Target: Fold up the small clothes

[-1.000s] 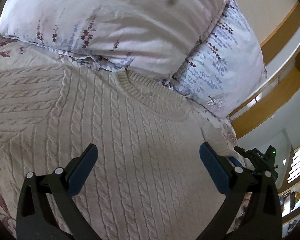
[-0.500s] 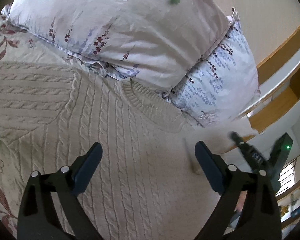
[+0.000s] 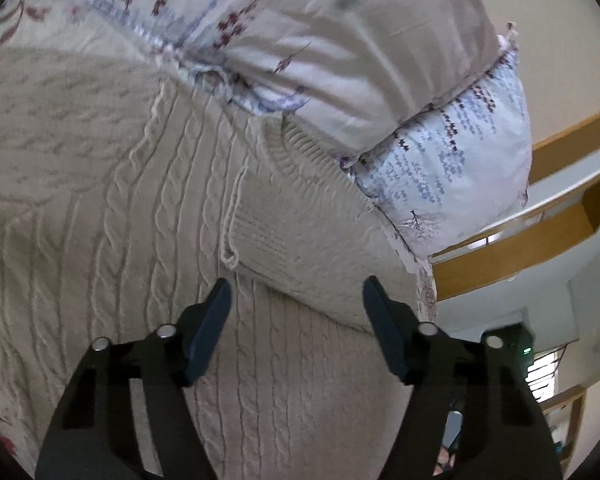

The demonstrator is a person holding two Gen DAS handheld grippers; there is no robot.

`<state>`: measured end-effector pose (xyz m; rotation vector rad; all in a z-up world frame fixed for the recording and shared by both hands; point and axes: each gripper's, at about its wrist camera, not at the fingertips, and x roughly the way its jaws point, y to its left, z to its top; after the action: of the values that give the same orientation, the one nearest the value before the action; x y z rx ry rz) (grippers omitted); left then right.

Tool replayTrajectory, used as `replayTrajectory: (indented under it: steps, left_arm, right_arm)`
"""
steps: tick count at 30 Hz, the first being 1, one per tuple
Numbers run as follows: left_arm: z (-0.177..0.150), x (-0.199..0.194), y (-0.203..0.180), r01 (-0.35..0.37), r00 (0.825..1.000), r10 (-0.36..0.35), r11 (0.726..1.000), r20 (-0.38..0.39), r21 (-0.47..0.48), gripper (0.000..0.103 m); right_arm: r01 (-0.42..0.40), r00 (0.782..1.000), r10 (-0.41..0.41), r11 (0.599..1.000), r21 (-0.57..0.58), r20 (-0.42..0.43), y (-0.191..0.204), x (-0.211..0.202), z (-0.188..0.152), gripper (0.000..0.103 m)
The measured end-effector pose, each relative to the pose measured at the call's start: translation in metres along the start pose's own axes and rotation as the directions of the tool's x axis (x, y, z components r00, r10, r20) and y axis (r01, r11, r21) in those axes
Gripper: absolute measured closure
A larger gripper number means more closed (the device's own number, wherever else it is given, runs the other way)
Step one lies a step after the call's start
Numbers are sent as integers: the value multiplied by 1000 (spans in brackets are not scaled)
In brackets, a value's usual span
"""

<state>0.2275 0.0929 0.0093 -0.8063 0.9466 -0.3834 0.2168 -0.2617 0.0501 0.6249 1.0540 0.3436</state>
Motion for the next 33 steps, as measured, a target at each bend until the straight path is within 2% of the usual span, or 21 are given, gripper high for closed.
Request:
replayTrajectory:
  steps: [2, 5, 6, 8, 11, 12, 13, 14, 18, 21, 23, 24, 26, 28, 30, 31, 33]
  left_arm:
    - [0, 6, 2, -3, 1000, 3, 1000, -17, -23, 46]
    - [0, 14, 4, -13, 999, 11, 999, -38, -51, 56]
    - [1, 18, 4, -21, 999, 19, 998, -42, -61, 62]
    - [3, 22, 5, -33, 999, 31, 997, -34, -64, 71]
    - [9, 31, 7, -79, 997, 78, 995, -20, -68, 87]
    - [12, 33, 8, -87, 996, 86, 994, -13, -59, 94]
    - [14, 34, 6, -93, 996, 93, 995, -3, -44, 94]
    - [16, 33, 4, -102, 995, 103, 994, 8, -28, 95]
    - [16, 23, -7, -164, 985, 160, 984, 59, 66, 96]
    - [13, 26, -3, -215, 976, 212, 974, 48, 74, 96]
    - [11, 29, 2, -222, 975, 220, 973, 34, 60, 95]
    - [10, 28, 2, -221, 975, 219, 973, 38, 61, 91]
    - [8, 21, 0, -223, 975, 220, 973, 42, 67, 84]
    - [4, 4, 0, -202, 978, 198, 977, 58, 74, 70]
    - [0, -18, 3, -176, 982, 169, 981, 85, 77, 53]
    - [-3, -37, 8, -165, 981, 156, 984, 116, 71, 50]
    - [-8, -68, 20, -167, 973, 156, 984, 168, 54, 48]
  right_arm:
    - [4, 999, -10, 990, 140, 38, -32, -12, 3, 43]
    - [23, 993, -56, 952, 306, 101, -72, -28, 2, 45]
    - [18, 990, -64, 938, 346, 123, -82, -33, 1, 50]
    - [15, 981, -88, 921, 390, 170, -95, -38, 2, 52]
    - [67, 967, -156, 918, 390, 203, -103, -39, 9, 67]
    - [78, 965, -167, 918, 388, 201, -106, -41, 10, 79]
    - [84, 964, -171, 922, 378, 203, -104, -41, 12, 89]
    - [83, 964, -168, 927, 365, 207, -103, -42, 11, 93]
    - [140, 948, -211, 949, 282, 238, -80, -47, 6, 94]
    - [196, 944, -258, 940, 281, 204, -81, -42, 6, 94]
    - [231, 938, -289, 933, 276, 191, -81, -38, 6, 94]
    - [255, 932, -309, 931, 263, 190, -78, -38, 6, 93]
    - [298, 920, -344, 925, 237, 186, -69, -39, 5, 84]
    - [319, 914, -361, 922, 220, 185, -63, -42, 4, 58]
    - [312, 914, -352, 927, 208, 202, -57, -49, -1, 44]
    - [307, 914, -347, 930, 201, 209, -55, -52, -4, 39]
    - [285, 923, -319, 942, 177, 216, -50, -53, -10, 37]
